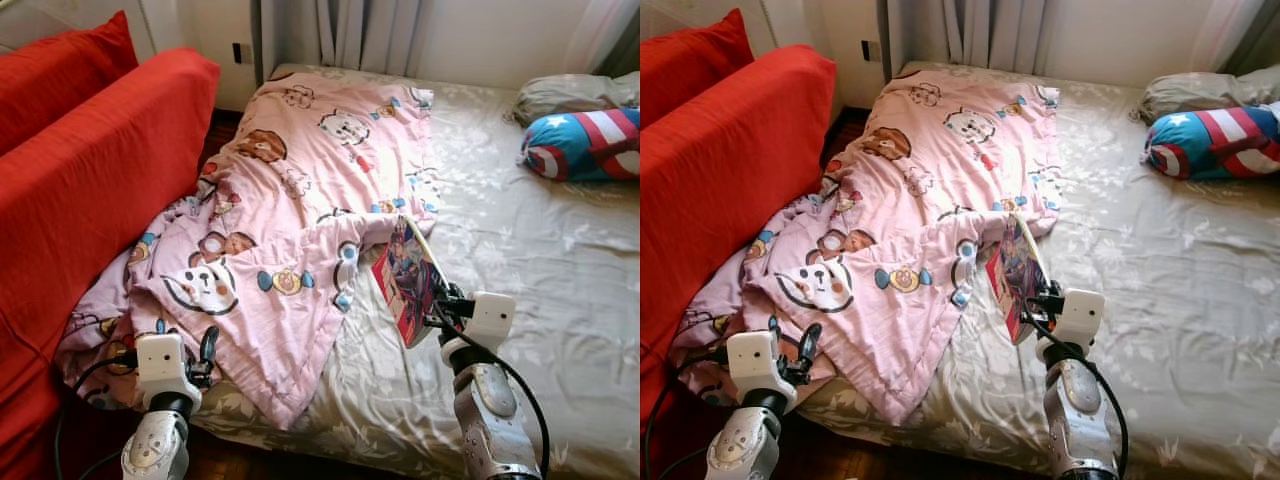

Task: Clean up the room

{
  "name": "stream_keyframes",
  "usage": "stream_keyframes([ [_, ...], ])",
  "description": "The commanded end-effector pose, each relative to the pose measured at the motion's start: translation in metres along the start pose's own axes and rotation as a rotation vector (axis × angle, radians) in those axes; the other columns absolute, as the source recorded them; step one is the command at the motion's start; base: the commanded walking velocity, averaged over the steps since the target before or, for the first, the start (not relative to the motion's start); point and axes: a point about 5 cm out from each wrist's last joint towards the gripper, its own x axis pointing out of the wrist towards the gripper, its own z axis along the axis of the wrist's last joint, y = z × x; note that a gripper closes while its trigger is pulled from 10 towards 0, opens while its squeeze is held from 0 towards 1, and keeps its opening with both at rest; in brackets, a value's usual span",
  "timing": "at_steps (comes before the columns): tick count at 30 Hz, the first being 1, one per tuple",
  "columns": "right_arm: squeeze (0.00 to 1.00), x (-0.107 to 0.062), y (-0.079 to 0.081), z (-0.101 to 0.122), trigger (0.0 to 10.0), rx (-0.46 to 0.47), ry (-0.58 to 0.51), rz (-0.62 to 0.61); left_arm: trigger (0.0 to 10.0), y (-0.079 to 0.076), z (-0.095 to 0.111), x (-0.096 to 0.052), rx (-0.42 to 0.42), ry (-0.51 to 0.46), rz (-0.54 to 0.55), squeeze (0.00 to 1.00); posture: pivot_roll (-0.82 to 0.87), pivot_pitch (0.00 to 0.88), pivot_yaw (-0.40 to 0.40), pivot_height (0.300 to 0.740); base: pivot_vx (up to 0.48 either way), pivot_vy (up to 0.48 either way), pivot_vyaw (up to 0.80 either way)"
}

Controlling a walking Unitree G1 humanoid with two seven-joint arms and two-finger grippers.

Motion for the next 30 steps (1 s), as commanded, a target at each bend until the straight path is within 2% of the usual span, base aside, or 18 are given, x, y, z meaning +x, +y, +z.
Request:
stream_keyframes([
  [1,0.00,0.0019,-0.0003,0.0093,10.0,-0.004,-0.038,-0.001,10.0,0.0001,-0.0025,-0.0025,0.010,0.005,0.002,0.00,0.11,0.105,-0.100,0.727,0.000,0.000,-0.73],
  [5,0.00,0.0018,-0.0005,0.0095,10.0,-0.006,-0.041,-0.005,10.0,-0.0001,-0.0021,-0.0024,0.010,0.002,0.001,0.00,0.10,0.106,-0.100,0.727,0.000,-0.323,-0.73],
  [18,0.00,0.0027,0.0028,0.0098,10.0,-0.009,-0.046,-0.009,10.0,-0.0004,-0.0013,-0.0047,0.004,-0.005,0.005,0.00,0.11,0.108,-0.105,0.727,0.000,-0.313,0.00],
  [23,0.00,0.0027,0.0028,0.0100,10.0,-0.004,-0.048,-0.011,10.0,-0.0006,-0.0010,-0.0047,0.004,-0.007,0.004,0.00,0.11,0.108,-0.105,0.727,0.000,-0.306,-0.62],
  [30,0.00,0.0026,0.0027,0.0104,10.0,-0.009,-0.056,-0.017,10.0,-0.0009,-0.0004,-0.0045,0.003,-0.009,0.003,0.00,0.11,0.106,-0.104,0.727,0.000,-0.307,0.00],
])
